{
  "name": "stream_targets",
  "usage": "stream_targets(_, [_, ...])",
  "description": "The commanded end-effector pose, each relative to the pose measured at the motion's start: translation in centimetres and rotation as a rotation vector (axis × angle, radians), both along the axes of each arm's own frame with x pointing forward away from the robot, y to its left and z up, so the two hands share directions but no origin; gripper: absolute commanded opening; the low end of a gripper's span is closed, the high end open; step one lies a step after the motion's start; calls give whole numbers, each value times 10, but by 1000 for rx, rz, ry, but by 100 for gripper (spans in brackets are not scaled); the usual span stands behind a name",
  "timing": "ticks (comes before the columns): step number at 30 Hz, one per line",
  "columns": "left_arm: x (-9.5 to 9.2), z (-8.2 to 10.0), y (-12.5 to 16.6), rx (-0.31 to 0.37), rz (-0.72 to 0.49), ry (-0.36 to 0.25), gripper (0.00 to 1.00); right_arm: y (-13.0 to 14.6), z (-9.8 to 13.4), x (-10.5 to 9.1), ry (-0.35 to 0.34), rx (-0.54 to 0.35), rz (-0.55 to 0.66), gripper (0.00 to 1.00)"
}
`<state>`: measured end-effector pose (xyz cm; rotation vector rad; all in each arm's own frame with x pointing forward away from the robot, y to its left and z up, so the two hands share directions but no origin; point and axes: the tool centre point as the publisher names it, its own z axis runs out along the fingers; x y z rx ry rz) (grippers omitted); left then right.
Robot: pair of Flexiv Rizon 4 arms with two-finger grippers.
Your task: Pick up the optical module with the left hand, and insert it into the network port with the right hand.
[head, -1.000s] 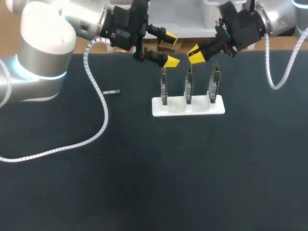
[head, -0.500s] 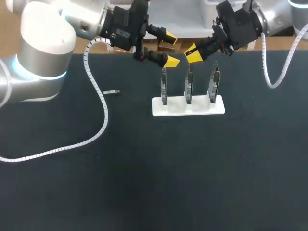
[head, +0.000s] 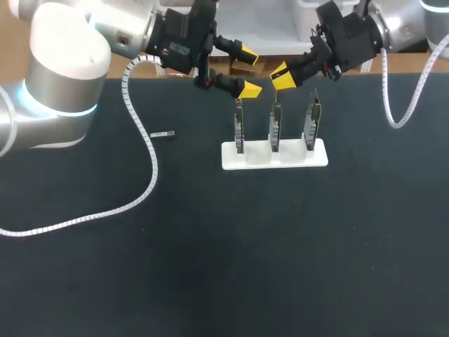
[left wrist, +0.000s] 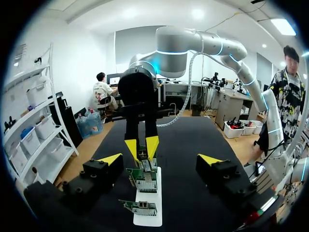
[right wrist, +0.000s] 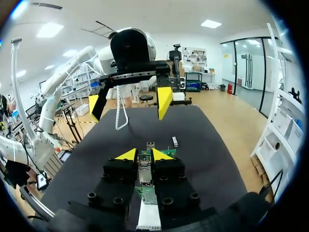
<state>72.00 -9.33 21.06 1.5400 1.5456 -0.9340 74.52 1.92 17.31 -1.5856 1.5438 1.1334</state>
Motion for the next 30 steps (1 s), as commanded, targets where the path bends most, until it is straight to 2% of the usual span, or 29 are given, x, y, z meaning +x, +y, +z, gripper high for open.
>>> stream_targets(1, [0,1,-1,5,3,2,100,2,-3,3,8,-2,5,0])
stream_targets(8, [0,1,-1,5,3,2,100,2,-3,3,11,-1,6,0])
stream_targets(16, [0,1,-1,5,3,2,100,-1,2,2,-34,-8,14,0])
stream_targets(30, [0,1,-1,5,3,2,100,0,1,-2,-30,25,23,0])
